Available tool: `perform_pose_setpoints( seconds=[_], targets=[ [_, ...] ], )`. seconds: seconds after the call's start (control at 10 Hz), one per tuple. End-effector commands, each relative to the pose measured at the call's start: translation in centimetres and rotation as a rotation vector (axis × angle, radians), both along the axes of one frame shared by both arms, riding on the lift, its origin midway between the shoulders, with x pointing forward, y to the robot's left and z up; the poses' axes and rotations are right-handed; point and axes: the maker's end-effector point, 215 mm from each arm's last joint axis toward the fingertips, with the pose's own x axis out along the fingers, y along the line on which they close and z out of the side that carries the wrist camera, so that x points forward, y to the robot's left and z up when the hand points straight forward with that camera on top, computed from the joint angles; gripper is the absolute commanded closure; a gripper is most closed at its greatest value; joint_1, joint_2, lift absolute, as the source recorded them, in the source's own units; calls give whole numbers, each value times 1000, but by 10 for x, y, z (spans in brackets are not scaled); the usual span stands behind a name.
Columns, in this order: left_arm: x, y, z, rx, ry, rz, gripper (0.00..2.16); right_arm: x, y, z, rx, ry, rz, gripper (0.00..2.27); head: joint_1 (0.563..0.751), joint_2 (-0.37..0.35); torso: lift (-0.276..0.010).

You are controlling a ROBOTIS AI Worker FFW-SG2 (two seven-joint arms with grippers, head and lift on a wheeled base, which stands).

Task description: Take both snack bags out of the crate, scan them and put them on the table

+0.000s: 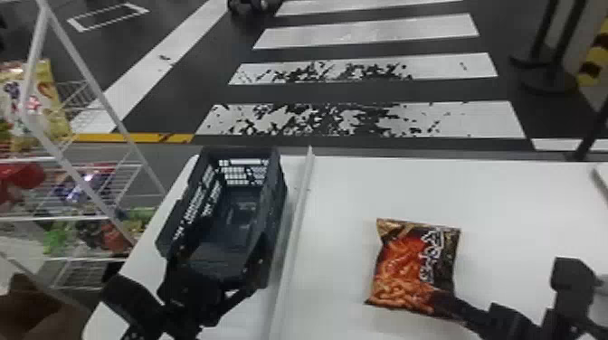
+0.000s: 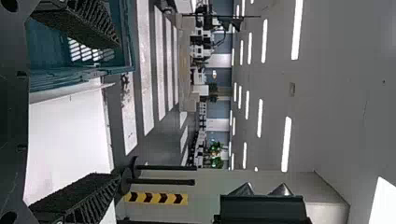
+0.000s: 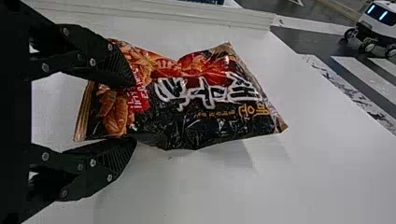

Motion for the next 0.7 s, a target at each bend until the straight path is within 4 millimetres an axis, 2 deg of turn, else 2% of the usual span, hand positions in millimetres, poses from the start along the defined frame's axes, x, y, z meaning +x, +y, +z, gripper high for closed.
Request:
perform_pose_setpoints(
  seconds=[0.0,0.4,0.5,0.6],
  targets=[
    [0,0,-1,0,4,0,-1,-1,-5,-2,-8,6,-6,2246,695,228,-92],
    [0,0,-3,-3,7,6,-1,-5,-5,21,139,-9,-33,2250,695,224,-92],
    [0,1,-3,-2,6,8,-1,-2,-11,30,114,-43,-41,2246,695,224,-92],
    [1,1,-2,-2,5,11,-1,5,-24,36,18,-97,-59,2246,695,222,-92]
  ],
)
